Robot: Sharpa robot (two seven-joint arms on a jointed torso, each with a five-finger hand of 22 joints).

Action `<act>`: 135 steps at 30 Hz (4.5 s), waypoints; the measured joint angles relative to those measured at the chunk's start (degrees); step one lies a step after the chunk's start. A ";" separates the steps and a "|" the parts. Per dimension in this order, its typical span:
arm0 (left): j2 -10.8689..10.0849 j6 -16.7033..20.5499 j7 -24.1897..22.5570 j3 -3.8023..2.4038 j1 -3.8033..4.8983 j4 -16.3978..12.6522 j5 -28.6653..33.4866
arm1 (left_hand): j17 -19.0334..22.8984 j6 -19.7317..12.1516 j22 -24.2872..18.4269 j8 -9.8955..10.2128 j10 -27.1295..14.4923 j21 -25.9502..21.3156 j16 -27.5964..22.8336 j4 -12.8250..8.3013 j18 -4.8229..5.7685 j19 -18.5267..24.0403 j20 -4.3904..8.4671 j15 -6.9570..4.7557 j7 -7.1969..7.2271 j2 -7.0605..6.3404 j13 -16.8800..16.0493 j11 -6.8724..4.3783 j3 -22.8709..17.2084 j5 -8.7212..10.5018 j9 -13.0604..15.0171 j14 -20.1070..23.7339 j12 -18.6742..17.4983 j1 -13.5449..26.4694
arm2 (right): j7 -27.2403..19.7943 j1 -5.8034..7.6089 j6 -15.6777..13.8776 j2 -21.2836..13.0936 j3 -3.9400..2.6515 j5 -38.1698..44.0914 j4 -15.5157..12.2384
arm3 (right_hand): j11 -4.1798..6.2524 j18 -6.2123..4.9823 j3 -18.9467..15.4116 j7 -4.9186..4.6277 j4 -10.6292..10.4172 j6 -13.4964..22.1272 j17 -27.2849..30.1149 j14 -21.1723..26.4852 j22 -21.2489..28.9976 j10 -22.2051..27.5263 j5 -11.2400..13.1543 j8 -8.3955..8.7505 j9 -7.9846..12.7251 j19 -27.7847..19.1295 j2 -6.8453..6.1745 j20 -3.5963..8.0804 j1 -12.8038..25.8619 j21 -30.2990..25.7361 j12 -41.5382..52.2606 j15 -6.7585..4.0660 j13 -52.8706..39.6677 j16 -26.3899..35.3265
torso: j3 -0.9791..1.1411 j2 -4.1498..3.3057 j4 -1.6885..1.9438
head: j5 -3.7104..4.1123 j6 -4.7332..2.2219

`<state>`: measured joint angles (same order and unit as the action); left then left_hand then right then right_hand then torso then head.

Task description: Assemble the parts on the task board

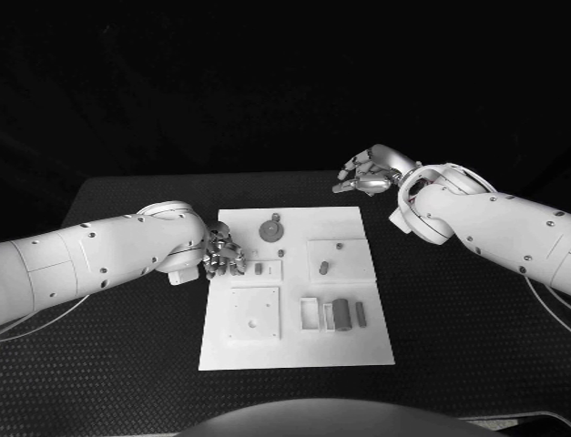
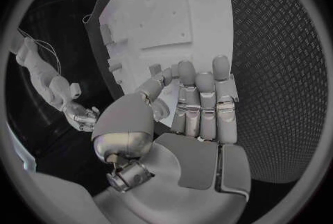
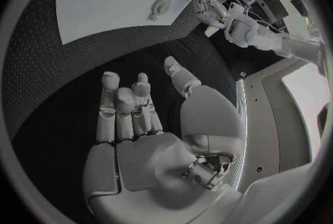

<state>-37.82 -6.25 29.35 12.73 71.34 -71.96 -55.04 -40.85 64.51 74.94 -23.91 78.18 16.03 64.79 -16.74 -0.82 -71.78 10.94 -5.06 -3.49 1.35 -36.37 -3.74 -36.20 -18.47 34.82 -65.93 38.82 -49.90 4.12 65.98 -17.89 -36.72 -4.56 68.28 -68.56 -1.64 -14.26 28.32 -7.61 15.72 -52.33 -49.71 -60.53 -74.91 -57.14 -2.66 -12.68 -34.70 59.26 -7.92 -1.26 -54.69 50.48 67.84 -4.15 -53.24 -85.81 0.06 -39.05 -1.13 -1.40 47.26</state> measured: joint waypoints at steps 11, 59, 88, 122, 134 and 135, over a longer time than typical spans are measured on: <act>0.12 -0.21 -0.18 -0.02 -0.01 0.17 0.03 | 0.00 0.00 -0.01 0.01 -0.06 0.25 0.22 0.02 0.00 0.00 -0.01 0.01 0.00 -0.23 -0.08 0.06 -0.02 0.00 0.36 -0.01 0.22 -0.23 | 0.00 -0.01 0.01 -0.02 0.00 0.00 0.00 | 0.00 0.05 0.00 0.09 0.00 -0.08 0.00 0.03 0.00 0.00 0.00 0.00 0.01 0.00 0.00 0.00 0.00 0.00 0.00 0.06 0.00 0.00 | 0.00 0.00 0.04 | 0.04 -0.01; 1.74 -0.07 1.62 0.36 -0.44 0.65 -3.80 | 1.37 3.40 -0.03 -1.98 0.10 1.46 2.45 4.96 -0.03 -0.70 0.52 -0.70 2.63 -4.64 -1.57 -1.57 5.83 4.33 1.56 0.00 2.42 8.13 | -0.02 -0.04 0.13 -0.03 0.00 -0.07 0.04 | 0.00 0.18 0.00 -0.01 0.00 0.03 0.04 0.19 0.00 0.00 0.00 0.00 -0.01 0.00 0.00 0.00 0.00 0.00 0.00 0.01 0.09 0.00 | -0.01 0.00 0.04 | 0.06 0.12; 0.36 2.81 0.64 -4.87 -0.52 1.73 -0.17 | 2.03 2.11 0.00 -2.20 -0.41 1.22 3.48 4.12 -0.95 -0.27 0.50 -1.03 2.62 -6.89 -1.81 -1.16 10.89 15.54 2.10 0.66 2.59 12.07 | -0.04 -0.20 0.26 -0.02 0.00 -0.11 0.23 | 0.00 -0.26 0.00 -0.05 0.00 0.17 0.04 0.00 0.00 0.00 0.00 0.00 0.00 0.00 0.00 0.00 0.00 0.00 0.00 0.00 0.13 0.00 | -0.03 -0.01 0.04 | 0.35 0.14; 4.96 21.95 -29.69 -1.51 -0.56 0.50 -27.95 | 8.73 -13.74 -2.24 6.89 -16.64 -5.39 -0.34 0.40 -0.93 -1.76 -3.99 3.95 -4.76 -9.94 19.95 9.04 4.86 12.76 -4.99 0.01 -29.90 -17.75 | -0.14 -0.21 0.27 0.51 0.00 -0.61 1.15 | 0.00 0.07 0.00 -0.14 0.00 0.48 0.09 0.05 0.00 0.00 0.00 0.00 -0.02 0.00 0.00 0.00 0.00 0.00 -0.01 0.08 0.18 0.00 | 0.01 -0.16 -0.14 | 0.55 -1.14; 7.04 21.82 -30.96 -0.95 -1.26 3.50 -34.42 | 6.42 -13.85 0.01 7.17 -15.79 -0.25 6.98 0.49 -1.93 -9.76 -3.14 3.12 -4.47 -10.10 21.55 8.23 5.08 12.76 -5.85 -7.29 -32.81 -17.79 | -0.16 -0.21 0.27 0.32 0.00 -0.65 0.79 | 0.00 0.11 0.00 -0.15 0.00 0.49 0.09 0.07 0.00 0.00 0.00 0.00 -0.02 0.00 0.00 0.00 0.00 0.00 -0.01 0.10 0.19 0.00 | -0.02 -0.37 -0.21 | 0.90 -0.98; 7.14 21.71 -30.99 -0.94 -1.35 3.73 -34.66 | 6.33 -13.85 0.01 7.17 -15.61 0.01 7.17 0.49 -2.31 -10.10 -3.12 3.21 -4.47 -10.10 21.64 8.25 5.08 12.76 -5.88 -7.39 -32.90 -17.79 | -0.16 -0.21 0.27 0.34 0.00 -0.65 0.75 | 0.00 0.11 0.00 -0.14 0.00 0.49 0.09 0.07 0.00 0.00 0.00 0.00 -0.02 0.00 0.00 0.00 0.00 0.00 -0.01 0.11 0.22 0.00 | -0.02 -0.37 -0.21 | 0.92 -0.96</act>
<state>-30.68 15.46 -1.64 11.79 69.99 -68.24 -89.70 -34.52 50.66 74.95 -16.74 62.57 16.04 71.96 -16.25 -3.13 -81.89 7.82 -1.85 -7.96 -8.75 -14.73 4.51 -31.13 -5.71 28.94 -73.31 5.91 -67.69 3.96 65.77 -17.63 -36.38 -4.56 67.63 -67.82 -1.64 -14.15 28.32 -7.75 15.72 -51.83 -49.62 -60.47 -74.90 -57.14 -2.66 -12.68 -34.72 59.25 -7.92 -1.26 -54.69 50.48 67.83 -4.04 -53.02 -85.81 0.04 -39.42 -1.34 -0.48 46.30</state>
